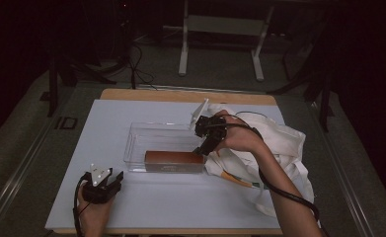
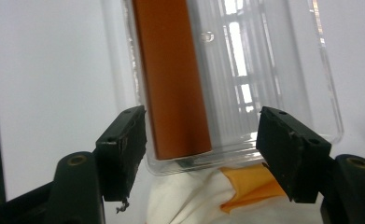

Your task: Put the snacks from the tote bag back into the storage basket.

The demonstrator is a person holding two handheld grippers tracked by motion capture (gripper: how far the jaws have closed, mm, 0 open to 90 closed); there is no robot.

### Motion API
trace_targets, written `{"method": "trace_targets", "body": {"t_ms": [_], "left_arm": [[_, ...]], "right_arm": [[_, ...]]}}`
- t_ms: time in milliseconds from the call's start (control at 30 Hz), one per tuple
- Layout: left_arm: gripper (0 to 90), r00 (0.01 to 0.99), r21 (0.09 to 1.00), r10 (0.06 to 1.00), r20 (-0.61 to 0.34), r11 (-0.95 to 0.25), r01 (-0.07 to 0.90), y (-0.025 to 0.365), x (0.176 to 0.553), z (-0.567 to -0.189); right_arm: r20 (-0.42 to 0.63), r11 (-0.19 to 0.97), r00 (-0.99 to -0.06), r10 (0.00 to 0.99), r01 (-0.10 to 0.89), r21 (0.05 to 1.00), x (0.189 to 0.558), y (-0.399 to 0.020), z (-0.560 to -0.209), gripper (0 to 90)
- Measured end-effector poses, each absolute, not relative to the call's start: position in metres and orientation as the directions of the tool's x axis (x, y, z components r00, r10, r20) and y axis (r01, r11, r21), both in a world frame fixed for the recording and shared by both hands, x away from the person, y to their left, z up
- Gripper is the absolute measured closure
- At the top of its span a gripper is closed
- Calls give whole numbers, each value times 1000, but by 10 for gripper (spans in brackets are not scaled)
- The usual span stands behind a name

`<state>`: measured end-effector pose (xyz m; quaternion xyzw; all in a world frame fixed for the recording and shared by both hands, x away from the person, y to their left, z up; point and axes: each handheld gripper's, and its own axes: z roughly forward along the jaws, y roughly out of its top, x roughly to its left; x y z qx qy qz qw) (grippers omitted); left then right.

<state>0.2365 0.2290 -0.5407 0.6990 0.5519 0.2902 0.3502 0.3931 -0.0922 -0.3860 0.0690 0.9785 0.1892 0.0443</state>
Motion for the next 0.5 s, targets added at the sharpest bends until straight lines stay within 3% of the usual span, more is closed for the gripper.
{"method": "trace_targets", "body": {"t_ms": [300, 500], "left_arm": [[550, 219, 808, 975, 22, -147, 570, 229, 237, -541], [531, 216, 805, 976, 29, -151, 574, 228, 237, -541]], "right_arm": [[-112, 873, -957, 269, 193, 448, 384, -105, -385, 328], [-131, 793, -914, 384, 253, 555, 370, -121, -383, 317]]}}
